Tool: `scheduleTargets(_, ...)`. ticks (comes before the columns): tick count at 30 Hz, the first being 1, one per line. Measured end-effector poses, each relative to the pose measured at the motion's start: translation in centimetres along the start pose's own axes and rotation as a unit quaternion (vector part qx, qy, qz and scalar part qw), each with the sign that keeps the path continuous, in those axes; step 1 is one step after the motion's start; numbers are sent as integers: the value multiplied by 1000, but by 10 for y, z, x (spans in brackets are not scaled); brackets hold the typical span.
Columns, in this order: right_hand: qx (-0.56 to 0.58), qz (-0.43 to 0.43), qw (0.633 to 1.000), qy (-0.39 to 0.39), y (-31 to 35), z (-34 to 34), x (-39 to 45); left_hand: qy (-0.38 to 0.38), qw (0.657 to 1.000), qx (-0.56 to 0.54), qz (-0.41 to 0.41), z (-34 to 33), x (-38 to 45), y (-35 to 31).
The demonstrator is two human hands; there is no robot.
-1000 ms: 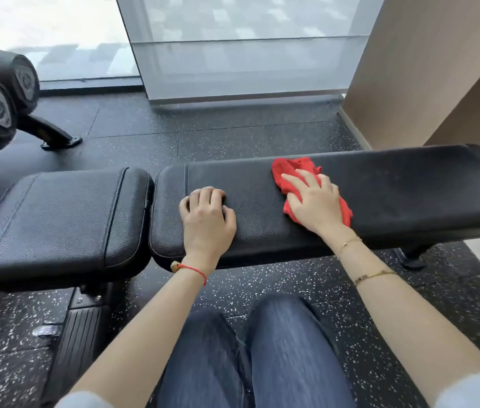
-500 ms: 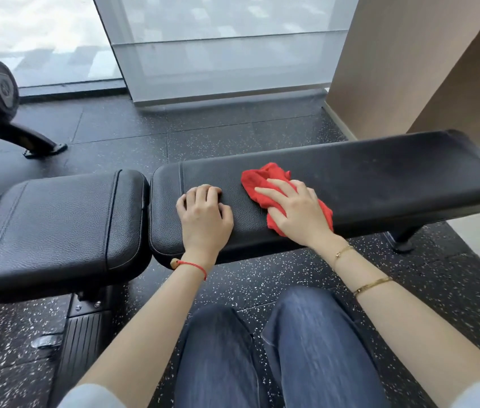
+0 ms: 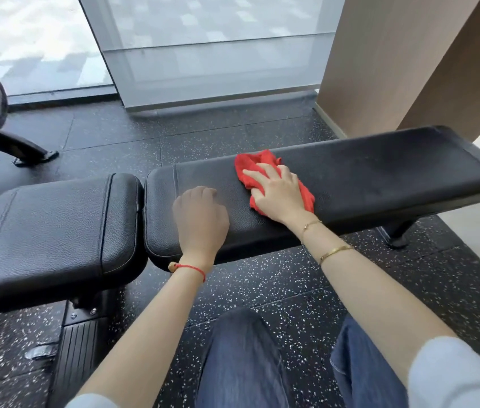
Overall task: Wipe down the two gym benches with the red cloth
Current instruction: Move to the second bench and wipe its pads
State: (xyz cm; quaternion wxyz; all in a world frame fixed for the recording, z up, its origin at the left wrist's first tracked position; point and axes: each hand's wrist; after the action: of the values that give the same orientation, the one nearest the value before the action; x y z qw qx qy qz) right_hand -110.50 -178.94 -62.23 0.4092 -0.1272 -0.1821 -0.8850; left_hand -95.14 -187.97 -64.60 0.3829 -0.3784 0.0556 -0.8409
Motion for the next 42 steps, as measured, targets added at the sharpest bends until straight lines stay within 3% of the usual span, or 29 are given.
scheduleTargets(5,35,75,997,6,-38,19,-34,-1,1000,2,1,1,0,-1)
scheduleTargets(9,19,19,999,-42,-99,35,-39,-3,1000,17,-2,0,-2,-5)
scheduleTargets(14,-13,-67,997,-20,-156,39,-6,1,998,66,-4,-1,-1,-14)
scheduleTargets(18,-6,-62,998,5,-142,30,20,15,998,34,42,0,0,-32)
scheduleTargets(23,41,71,996,30,-109,29,-1,28,997,-7,72,-10,-2,-85)
scheduleTargets(27,70,137,988,26,-135,38,-24,28,997,5,76,-27,-8,-115)
scheduleTargets(30,58,127,990,0,-175,44,-20,38,997,40,59,-36,-15,-120)
scheduleTargets(35,28,42,999,-12,-218,40,23,20,997,50,55,-40,-15,-120)
scheduleTargets(38,19,25,999,16,-203,31,47,10,998,46,52,-39,-16,-120)
scheduleTargets(42,48,76,995,46,-165,24,48,-1,998,44,52,-40,-18,-119)
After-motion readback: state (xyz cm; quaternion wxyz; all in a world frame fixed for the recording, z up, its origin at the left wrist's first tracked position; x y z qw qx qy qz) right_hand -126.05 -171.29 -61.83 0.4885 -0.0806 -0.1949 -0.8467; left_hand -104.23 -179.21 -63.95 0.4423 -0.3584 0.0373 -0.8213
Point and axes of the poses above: each hand's wrist, its own x-axis towards the middle knuckle, its own z-axis out of the back of the hand, y = z × x, and after that the axes turned 13 degrees about -y, right-handed
